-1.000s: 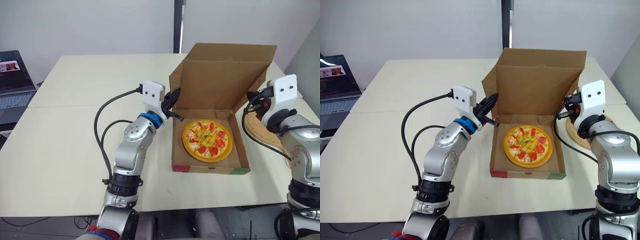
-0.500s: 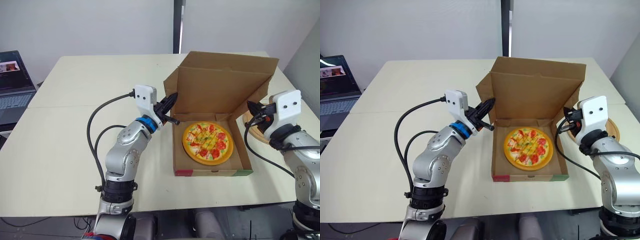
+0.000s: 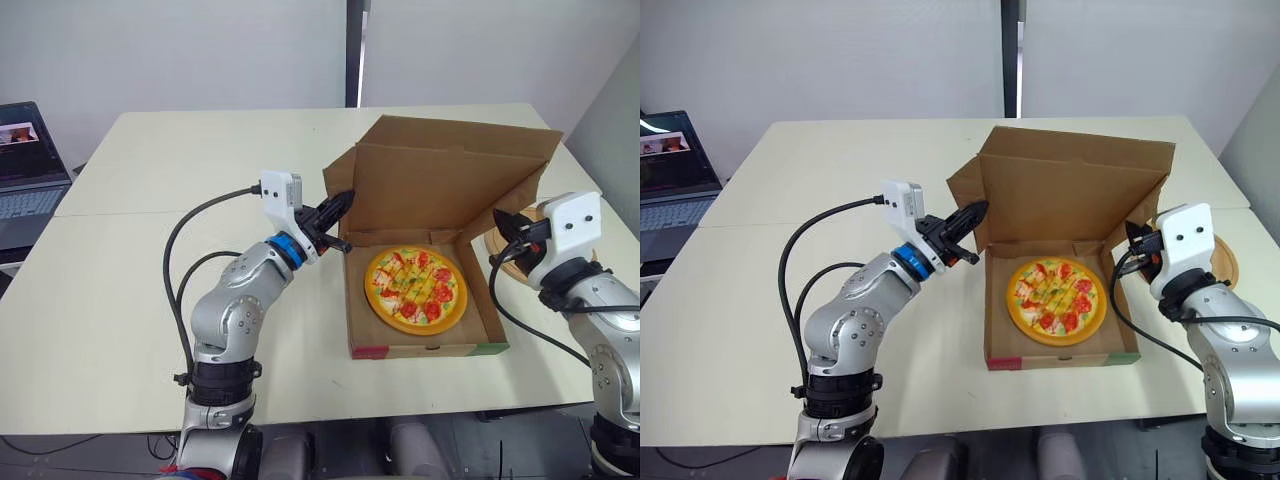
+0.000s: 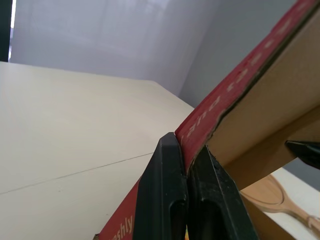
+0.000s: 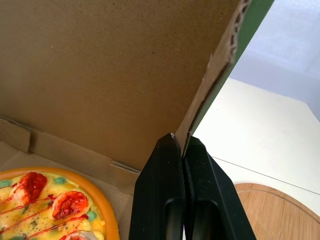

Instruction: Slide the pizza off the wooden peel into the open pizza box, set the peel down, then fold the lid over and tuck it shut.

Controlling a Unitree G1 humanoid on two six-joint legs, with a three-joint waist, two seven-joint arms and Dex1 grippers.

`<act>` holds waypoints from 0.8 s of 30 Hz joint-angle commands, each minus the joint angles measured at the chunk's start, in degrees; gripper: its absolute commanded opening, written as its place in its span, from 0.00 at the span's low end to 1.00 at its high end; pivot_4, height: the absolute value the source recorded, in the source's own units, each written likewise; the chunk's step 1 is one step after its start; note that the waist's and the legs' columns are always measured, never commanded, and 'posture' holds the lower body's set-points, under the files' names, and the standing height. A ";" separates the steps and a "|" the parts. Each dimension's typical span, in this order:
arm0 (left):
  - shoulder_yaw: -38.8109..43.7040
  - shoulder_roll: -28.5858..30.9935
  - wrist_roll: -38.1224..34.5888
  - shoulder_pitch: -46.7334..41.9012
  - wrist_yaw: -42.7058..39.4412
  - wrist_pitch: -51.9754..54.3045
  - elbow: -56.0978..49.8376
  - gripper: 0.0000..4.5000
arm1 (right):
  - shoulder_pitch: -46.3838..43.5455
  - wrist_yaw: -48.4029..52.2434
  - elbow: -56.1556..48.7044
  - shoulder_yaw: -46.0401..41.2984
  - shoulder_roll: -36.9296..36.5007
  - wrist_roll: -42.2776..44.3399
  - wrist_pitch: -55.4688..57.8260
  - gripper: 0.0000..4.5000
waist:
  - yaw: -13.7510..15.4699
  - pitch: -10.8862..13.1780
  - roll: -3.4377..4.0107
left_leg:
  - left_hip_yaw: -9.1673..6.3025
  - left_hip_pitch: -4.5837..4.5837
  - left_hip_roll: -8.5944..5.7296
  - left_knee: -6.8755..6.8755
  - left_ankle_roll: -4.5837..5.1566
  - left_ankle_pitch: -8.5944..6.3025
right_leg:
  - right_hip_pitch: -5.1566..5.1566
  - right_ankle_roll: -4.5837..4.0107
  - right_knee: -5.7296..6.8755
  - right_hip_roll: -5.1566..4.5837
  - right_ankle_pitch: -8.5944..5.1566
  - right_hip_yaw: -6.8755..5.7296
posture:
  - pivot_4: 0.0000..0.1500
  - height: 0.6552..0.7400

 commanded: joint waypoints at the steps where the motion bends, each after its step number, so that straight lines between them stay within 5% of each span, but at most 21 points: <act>1: -3.22 0.91 2.38 -2.58 -2.18 -4.51 0.37 0.00 | -2.28 0.95 -2.54 3.04 0.77 2.61 0.60 0.00 | -0.05 0.00 0.00 | 0.01 0.00 0.01 0.00 0.00 0.00 | 0.00 0.00 0.00 0.00 0.00 0.00 | 1.00 0.93; 10: -3.99 3.01 8.32 -4.52 -2.13 -11.50 3.83 0.00 | -8.35 1.26 -0.36 6.71 2.11 2.82 2.76 0.00 | -0.01 0.00 0.00 | -0.01 -0.03 0.01 0.00 -0.01 0.01 | -0.04 -0.02 -0.01 0.01 0.00 0.01 | 1.00 0.93; 24: -2.02 3.55 6.77 -5.81 -4.43 -11.38 6.13 0.00 | -10.58 5.11 3.28 9.53 -2.64 1.54 1.19 0.00 | -0.05 0.00 0.00 | -0.02 -0.04 0.01 -0.01 -0.01 0.01 | -0.06 -0.02 -0.02 0.01 0.00 -0.01 | 1.00 0.93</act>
